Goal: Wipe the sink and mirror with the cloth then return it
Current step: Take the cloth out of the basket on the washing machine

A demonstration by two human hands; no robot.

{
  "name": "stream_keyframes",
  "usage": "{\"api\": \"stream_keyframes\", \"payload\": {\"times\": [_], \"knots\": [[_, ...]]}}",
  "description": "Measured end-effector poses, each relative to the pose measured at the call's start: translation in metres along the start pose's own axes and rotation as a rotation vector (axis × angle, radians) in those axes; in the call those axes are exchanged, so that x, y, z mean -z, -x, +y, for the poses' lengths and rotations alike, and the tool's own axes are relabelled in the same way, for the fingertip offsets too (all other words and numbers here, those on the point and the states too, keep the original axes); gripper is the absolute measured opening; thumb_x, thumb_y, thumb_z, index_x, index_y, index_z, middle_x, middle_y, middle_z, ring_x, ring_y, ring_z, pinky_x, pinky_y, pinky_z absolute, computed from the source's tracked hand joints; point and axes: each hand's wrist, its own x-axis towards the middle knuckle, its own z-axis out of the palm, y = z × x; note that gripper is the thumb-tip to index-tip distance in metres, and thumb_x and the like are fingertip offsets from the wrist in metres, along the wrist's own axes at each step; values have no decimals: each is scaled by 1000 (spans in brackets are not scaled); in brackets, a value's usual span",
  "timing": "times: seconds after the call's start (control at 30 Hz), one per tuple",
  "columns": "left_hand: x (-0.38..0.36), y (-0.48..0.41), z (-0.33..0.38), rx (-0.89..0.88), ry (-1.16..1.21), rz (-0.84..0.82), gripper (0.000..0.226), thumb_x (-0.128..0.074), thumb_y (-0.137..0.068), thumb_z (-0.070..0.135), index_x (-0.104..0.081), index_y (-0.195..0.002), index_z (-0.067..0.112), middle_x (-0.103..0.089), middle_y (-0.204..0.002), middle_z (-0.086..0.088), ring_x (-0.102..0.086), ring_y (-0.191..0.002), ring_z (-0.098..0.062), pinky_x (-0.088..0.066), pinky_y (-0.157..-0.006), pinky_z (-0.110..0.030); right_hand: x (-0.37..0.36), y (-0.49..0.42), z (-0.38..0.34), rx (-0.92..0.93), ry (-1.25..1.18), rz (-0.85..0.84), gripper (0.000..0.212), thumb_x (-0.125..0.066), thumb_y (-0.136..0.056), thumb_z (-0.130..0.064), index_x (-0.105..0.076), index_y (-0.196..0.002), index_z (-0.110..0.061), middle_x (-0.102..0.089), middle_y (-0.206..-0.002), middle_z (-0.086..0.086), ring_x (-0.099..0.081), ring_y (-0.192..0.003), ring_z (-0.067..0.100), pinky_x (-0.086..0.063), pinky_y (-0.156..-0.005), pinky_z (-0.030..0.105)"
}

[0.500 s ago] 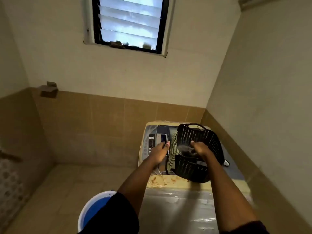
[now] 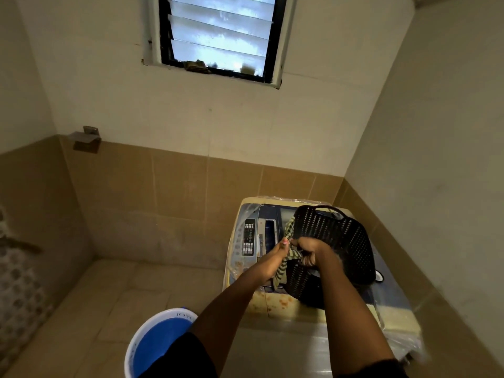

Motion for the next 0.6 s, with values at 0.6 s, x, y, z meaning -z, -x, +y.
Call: {"api": "stream_keyframes", "payload": {"times": [0.6], "knots": [[104, 84, 4, -351, 376, 411, 66, -52, -89, -1, -20, -146, 11, -51, -125, -7, -55, -106, -15, -47, -78, -10, -84, 175, -123, 1117, 469, 214, 33, -60, -82, 6, -69, -100, -20, -65, -110, -4, -57, -107, 12, -47, -95, 28]]}}
